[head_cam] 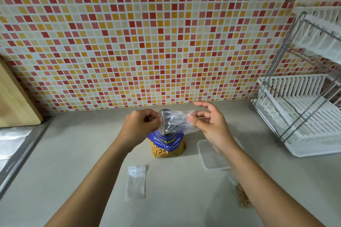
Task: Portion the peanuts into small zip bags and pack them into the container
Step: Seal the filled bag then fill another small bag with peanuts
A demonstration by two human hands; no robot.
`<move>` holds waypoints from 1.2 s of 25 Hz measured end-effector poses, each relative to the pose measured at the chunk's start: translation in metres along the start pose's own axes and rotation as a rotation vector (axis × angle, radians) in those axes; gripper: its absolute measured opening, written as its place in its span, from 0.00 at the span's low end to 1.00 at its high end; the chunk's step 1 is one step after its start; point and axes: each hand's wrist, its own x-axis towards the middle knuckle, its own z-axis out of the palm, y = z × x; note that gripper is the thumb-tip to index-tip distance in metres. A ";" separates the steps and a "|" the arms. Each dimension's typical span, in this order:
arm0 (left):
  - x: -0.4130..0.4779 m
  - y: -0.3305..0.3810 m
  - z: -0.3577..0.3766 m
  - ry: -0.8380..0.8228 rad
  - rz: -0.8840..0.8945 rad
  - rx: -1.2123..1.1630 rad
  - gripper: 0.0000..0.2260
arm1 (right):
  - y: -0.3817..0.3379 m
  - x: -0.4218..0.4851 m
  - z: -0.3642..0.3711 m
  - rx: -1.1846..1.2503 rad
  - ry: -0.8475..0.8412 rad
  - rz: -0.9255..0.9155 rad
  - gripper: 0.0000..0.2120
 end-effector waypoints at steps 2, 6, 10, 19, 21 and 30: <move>0.001 -0.002 0.000 0.011 0.004 0.078 0.05 | 0.003 -0.001 0.002 -0.015 0.009 -0.013 0.16; 0.002 -0.005 0.002 0.023 -0.028 0.020 0.07 | 0.010 0.002 0.005 0.066 0.058 0.036 0.16; 0.006 -0.004 -0.003 -0.067 -0.073 -0.171 0.06 | 0.011 0.008 0.002 0.089 0.051 0.092 0.17; 0.010 -0.005 -0.003 -0.085 -0.083 -0.139 0.05 | 0.007 -0.004 0.024 -0.829 -0.169 -0.499 0.41; 0.009 -0.004 0.002 -0.100 -0.095 -0.128 0.04 | 0.010 -0.003 0.029 -0.854 -0.178 -0.462 0.43; 0.008 0.004 0.006 -0.110 -0.044 -0.013 0.04 | 0.017 0.001 0.030 -0.672 -0.125 -0.488 0.27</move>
